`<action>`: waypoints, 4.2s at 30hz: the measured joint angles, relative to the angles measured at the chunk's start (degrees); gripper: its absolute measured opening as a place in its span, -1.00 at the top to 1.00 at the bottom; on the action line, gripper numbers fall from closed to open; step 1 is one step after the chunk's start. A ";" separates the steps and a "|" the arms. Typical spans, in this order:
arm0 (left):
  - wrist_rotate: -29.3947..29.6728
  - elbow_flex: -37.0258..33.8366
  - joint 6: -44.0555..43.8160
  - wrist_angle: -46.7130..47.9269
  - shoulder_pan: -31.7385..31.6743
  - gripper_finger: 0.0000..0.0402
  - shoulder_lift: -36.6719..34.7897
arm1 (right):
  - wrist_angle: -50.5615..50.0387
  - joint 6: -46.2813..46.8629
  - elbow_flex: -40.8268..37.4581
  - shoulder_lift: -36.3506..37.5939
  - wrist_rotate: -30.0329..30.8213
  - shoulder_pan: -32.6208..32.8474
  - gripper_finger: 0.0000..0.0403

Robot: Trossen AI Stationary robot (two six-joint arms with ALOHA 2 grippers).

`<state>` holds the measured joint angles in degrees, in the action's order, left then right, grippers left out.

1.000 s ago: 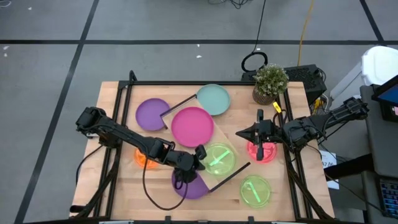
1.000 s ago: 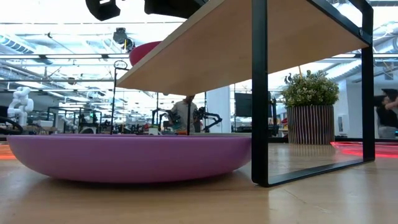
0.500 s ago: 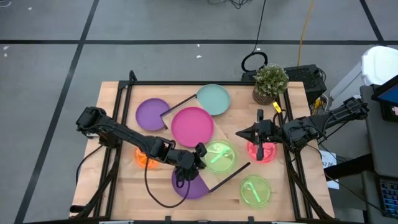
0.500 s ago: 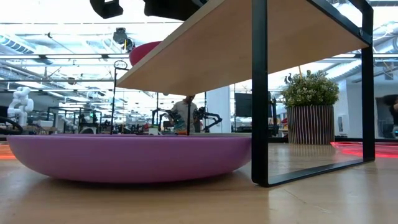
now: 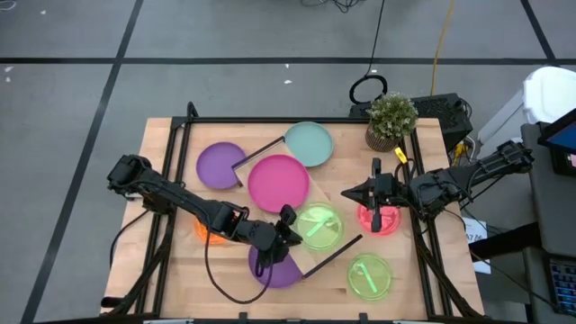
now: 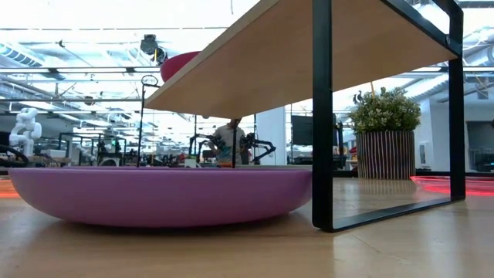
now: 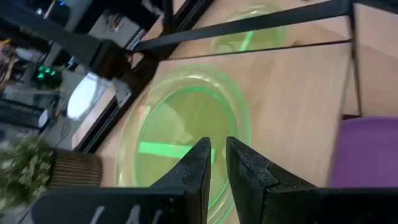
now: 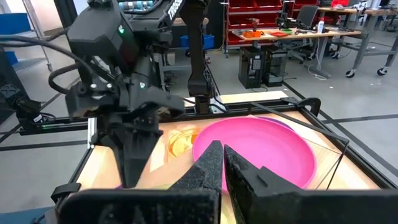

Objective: Place and stack plates onto a shelf
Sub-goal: Put the left green plate on the shelf, then stack the pink plate on top of the green plate on the shelf

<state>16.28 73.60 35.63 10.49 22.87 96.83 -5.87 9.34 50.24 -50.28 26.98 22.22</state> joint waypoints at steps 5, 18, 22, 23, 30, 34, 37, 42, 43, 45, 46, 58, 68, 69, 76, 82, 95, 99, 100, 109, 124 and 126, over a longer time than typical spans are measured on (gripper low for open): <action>0.31 0.00 -2.79 1.01 1.21 0.71 -2.60 | -0.67 0.66 0.00 0.00 -0.08 0.02 0.99; 0.30 0.00 -17.72 7.16 3.32 0.71 -9.09 | -6.66 1.57 0.02 0.00 -0.22 0.02 0.99; 0.28 0.00 -21.97 12.81 3.46 0.71 -10.24 | -7.02 2.16 0.01 0.00 -0.17 0.02 0.99; 0.27 0.00 -23.23 14.12 3.55 0.71 -10.44 | -7.04 2.14 0.01 0.00 -0.15 0.02 0.99; -1.76 0.00 -35.42 23.74 4.38 0.71 -10.68 | -7.06 2.14 0.00 0.00 -0.09 0.02 0.99; -4.77 0.00 -41.20 30.40 6.55 0.71 -10.65 | -7.06 2.58 0.00 0.00 -0.02 0.02 0.99; -4.59 0.00 -43.50 31.52 8.62 0.71 -10.68 | -6.92 2.60 0.02 -0.16 -0.02 0.02 0.99; -4.34 0.00 -43.66 31.30 11.56 0.71 -10.65 | -5.92 2.59 0.01 -1.26 0.00 -0.01 0.99; -4.35 0.00 -43.59 31.31 11.82 0.71 -10.65 | -5.86 2.54 0.01 -1.53 0.00 0.00 0.99; -4.18 0.00 -43.54 31.28 12.05 0.71 -10.65 | -5.75 2.43 0.00 -2.06 0.00 0.00 0.99; -4.08 0.00 -43.54 31.27 12.09 0.71 -10.65 | -5.77 2.43 0.02 -2.24 0.00 0.00 0.99; -3.22 0.00 -43.44 31.27 12.13 0.71 -10.65 | -16.18 11.26 0.01 -0.37 0.11 0.66 0.99; -3.18 0.00 -45.38 31.30 12.71 0.71 -10.65 | -38.31 31.04 0.04 1.92 -0.01 5.64 0.99; -3.18 0.00 -45.38 31.28 12.87 0.71 -10.65 | -40.91 33.60 0.04 1.90 0.02 6.49 0.99; -2.65 0.00 -48.72 31.27 12.86 0.71 -10.65 | -52.25 48.30 0.04 1.48 -0.49 13.44 0.99; -2.65 0.00 -49.47 31.24 12.90 0.71 -10.65 | -54.52 54.47 0.03 -2.93 -6.44 18.18 0.99; -2.61 0.02 -49.45 31.11 12.90 0.71 -10.65 | -52.73 60.29 -6.00 -15.38 -10.84 25.24 0.71; -2.29 0.02 -48.67 29.97 12.90 0.71 -10.65 | -48.57 57.69 -8.26 -17.45 -10.72 25.55 0.50; -2.24 0.02 -48.16 29.50 12.90 0.71 -10.65 | -47.72 57.27 -8.92 -17.90 -10.72 25.54 0.45; -2.22 0.02 -46.41 28.71 12.90 0.71 -10.65 | -44.32 53.15 -13.21 -21.67 -10.67 25.53 0.27; -2.22 0.02 -46.54 28.73 12.90 0.71 -10.65 | -40.07 46.80 -16.44 -24.70 -10.78 25.53 0.58; -2.22 0.02 -46.54 28.73 12.90 0.71 -10.65 | -40.02 46.77 -16.44 -24.70 -10.82 25.53 0.69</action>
<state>14.06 73.63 -10.92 39.22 35.77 86.17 -45.89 56.12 33.80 -74.98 16.16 47.75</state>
